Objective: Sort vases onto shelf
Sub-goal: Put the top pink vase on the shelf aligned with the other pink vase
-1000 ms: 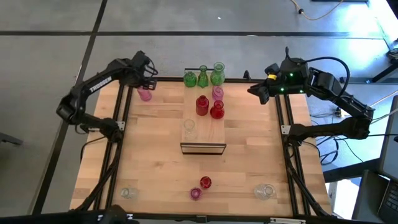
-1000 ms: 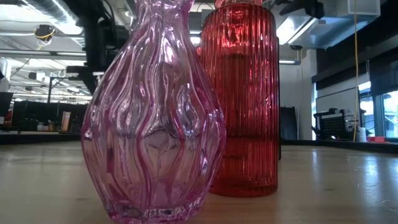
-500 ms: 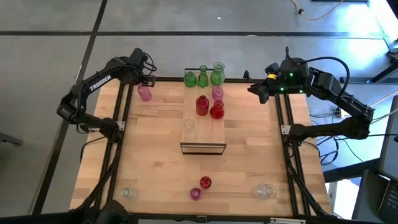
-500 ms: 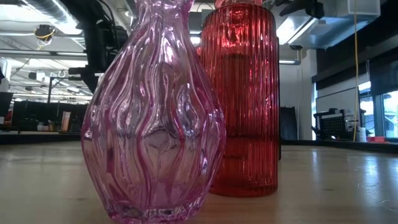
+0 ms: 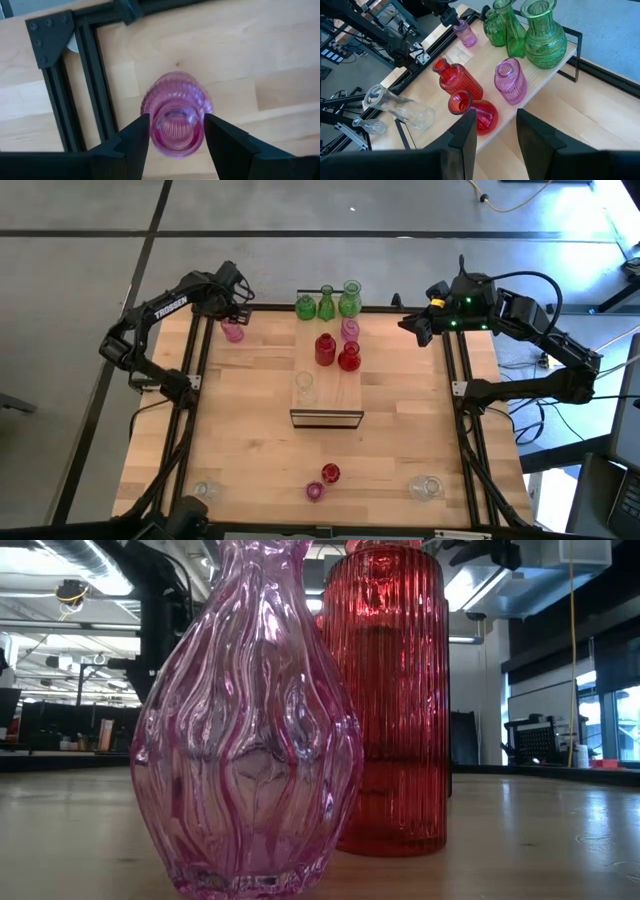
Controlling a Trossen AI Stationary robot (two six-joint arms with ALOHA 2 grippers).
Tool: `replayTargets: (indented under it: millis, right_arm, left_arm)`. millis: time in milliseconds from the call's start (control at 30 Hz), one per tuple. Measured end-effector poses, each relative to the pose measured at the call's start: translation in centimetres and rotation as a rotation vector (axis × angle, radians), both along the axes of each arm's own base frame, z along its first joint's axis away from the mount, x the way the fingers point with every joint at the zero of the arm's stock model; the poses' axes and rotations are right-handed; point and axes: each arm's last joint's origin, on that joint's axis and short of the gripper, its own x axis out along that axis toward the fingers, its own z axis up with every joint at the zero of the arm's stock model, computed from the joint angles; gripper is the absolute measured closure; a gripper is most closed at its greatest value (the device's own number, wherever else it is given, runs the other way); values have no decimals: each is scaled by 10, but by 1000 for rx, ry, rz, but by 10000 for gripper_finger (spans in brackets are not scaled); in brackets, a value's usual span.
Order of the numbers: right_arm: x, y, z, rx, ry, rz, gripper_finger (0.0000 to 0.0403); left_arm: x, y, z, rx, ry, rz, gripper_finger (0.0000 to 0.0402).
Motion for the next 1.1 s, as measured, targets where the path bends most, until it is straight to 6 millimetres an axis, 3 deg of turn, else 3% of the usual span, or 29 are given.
replayTargets:
  millis: [467,767,1100]
  right_arm:
    - [2,-1,-1,0,10,-6,281]
    - [3,-2,-2,0,12,-6,281]
    - [8,-4,-5,-11,44,7,281]
  left_arm:
    - [1,1,0,12,-4,-21,223]
    - [2,-2,1,-8,-2,-24,276]
    - [20,-22,10,-91,21,-108,276]
